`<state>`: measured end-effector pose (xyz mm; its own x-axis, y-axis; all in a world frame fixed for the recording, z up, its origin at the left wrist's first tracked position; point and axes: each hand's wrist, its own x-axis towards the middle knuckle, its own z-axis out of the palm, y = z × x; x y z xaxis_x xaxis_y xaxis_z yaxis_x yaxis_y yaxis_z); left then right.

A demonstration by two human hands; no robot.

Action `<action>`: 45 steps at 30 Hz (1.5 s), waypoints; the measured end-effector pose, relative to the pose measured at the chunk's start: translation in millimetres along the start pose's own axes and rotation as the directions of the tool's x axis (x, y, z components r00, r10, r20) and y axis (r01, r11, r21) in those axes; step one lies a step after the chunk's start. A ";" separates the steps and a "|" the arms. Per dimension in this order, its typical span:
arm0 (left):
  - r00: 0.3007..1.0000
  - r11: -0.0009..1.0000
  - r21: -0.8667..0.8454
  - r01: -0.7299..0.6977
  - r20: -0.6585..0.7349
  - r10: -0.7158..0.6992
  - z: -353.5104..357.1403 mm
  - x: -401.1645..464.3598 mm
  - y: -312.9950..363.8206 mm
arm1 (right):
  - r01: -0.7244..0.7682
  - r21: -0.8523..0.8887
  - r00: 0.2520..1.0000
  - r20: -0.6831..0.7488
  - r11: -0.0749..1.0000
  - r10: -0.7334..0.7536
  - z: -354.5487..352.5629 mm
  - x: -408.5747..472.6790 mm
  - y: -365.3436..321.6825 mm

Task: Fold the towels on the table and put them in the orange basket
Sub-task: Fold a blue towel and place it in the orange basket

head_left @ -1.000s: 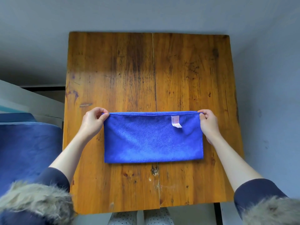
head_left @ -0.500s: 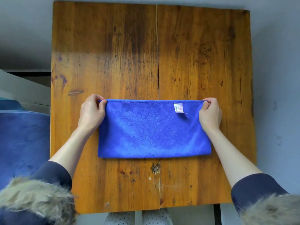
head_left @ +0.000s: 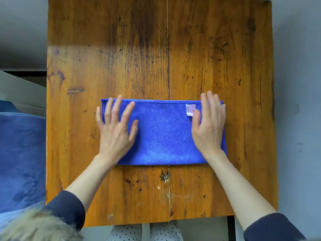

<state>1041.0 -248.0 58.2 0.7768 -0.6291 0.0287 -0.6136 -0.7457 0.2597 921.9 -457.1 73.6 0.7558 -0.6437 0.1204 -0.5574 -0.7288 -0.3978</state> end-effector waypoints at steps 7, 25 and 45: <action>0.982 0.985 0.143 -0.095 0.174 0.069 28.8 -3.6 0.5 | 0.157 -0.229 0.958 0.271 0.961 -0.093 31.3 -23.3 13.9; 0.841 0.808 -0.275 0.522 0.005 -0.541 -11.5 -32.6 -29.5 | 0.358 -0.124 0.917 0.235 0.925 -0.323 40.8 -62.6 -61.6; 0.814 0.678 -0.471 0.564 0.183 -0.550 -37.5 11.4 -56.0 | 0.291 -0.253 0.916 0.353 0.923 -0.192 77.1 -52.5 -99.8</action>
<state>1089.6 -205.3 80.2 0.9444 -0.1422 -0.2966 0.0891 -0.7575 0.6468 964.4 -332.6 36.9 0.9205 -0.3669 -0.1346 -0.3812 -0.9189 -0.1018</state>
